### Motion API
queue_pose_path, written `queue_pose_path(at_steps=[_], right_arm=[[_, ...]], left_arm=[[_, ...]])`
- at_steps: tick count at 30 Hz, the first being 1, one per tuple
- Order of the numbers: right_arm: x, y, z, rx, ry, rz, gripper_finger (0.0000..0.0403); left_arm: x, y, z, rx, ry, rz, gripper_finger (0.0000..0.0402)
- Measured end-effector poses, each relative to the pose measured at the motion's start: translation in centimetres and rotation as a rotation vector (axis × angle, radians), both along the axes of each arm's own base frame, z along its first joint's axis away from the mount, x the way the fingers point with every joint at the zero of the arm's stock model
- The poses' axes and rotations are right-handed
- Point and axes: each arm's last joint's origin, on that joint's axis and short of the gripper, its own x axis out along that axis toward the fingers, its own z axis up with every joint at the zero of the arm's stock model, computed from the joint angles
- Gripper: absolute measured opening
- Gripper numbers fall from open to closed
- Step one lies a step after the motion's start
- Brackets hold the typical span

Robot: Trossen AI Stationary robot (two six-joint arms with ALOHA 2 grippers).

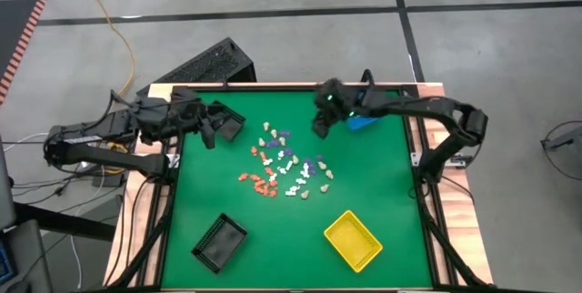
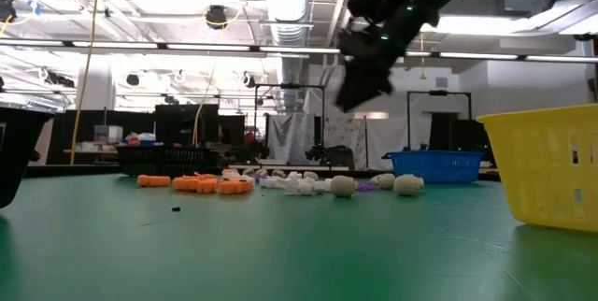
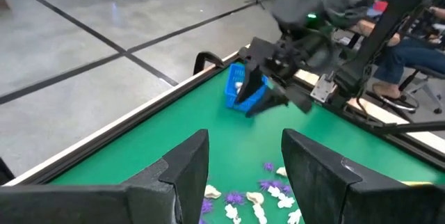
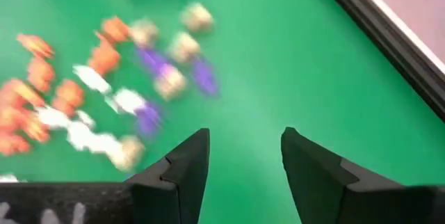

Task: Sort Halloween decoration
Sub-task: Put the skull toy into the blue basket

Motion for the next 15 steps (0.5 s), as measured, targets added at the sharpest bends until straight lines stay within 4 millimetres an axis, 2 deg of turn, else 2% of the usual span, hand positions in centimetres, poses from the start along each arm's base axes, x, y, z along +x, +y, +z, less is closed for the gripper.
queue_pose_path(at_steps=[4, 7, 15], right_arm=[[2.8, 1.9, -0.7, -0.089, -0.088, -0.02, 0.0202], [4.2, 3.1, -1.5, -0.079, -0.132, -0.033, 0.0202], [7.4, 5.5, -6.7, -0.073, -0.092, -0.02, 0.0202]], left_arm=[[0.5, 0.0, -0.1, -0.001, 0.005, 0.0, 0.0172], [0.6, 0.0, -0.1, -0.004, -0.005, 0.001, 0.0172], [0.6, 0.0, -0.1, -0.006, -0.004, 0.001, 0.0172]])
